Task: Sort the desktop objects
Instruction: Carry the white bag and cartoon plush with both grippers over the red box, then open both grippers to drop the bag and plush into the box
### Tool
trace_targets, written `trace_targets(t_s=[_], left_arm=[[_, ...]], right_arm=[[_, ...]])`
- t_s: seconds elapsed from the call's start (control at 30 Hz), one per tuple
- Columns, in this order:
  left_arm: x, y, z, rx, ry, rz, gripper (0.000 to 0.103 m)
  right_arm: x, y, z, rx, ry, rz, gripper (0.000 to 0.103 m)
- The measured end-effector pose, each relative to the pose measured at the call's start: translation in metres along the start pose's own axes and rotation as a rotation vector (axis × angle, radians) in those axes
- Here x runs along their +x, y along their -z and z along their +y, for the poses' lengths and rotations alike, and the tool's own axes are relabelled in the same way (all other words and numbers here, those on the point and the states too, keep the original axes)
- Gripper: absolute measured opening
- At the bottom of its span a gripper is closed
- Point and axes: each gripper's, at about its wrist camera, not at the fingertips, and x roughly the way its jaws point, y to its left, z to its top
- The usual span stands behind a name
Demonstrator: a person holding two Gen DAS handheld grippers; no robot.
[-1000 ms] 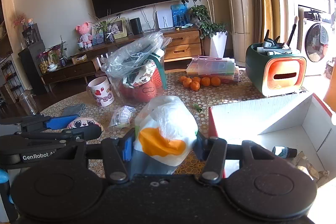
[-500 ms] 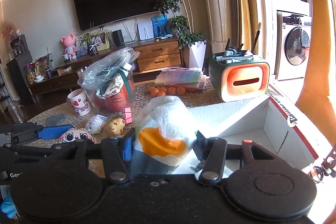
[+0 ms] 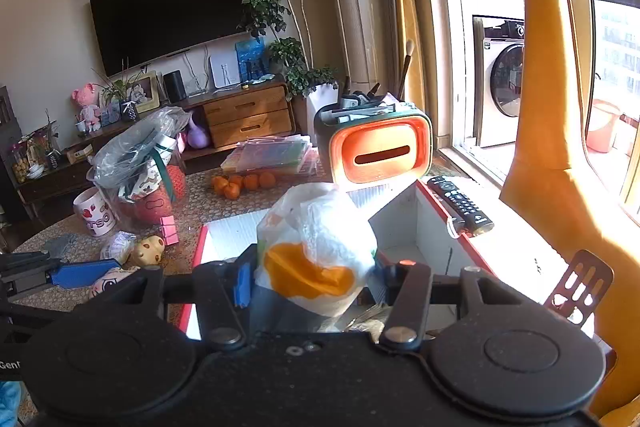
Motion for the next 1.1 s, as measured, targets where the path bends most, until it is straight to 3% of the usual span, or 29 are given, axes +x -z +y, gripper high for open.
trace_targets(t_s=[0.47,1.1], left_arm=[[0.061,-0.012,-0.014,0.029,-0.002,0.067,0.056],[0.157,-0.017,-0.001,0.033,-0.048,0.233,0.057]], right_arm=[[0.029,-0.002,-0.054,0.050,0.092,0.009,0.053],[0.115,0.005,-0.066,0.069,0.064,0.144,0.054]])
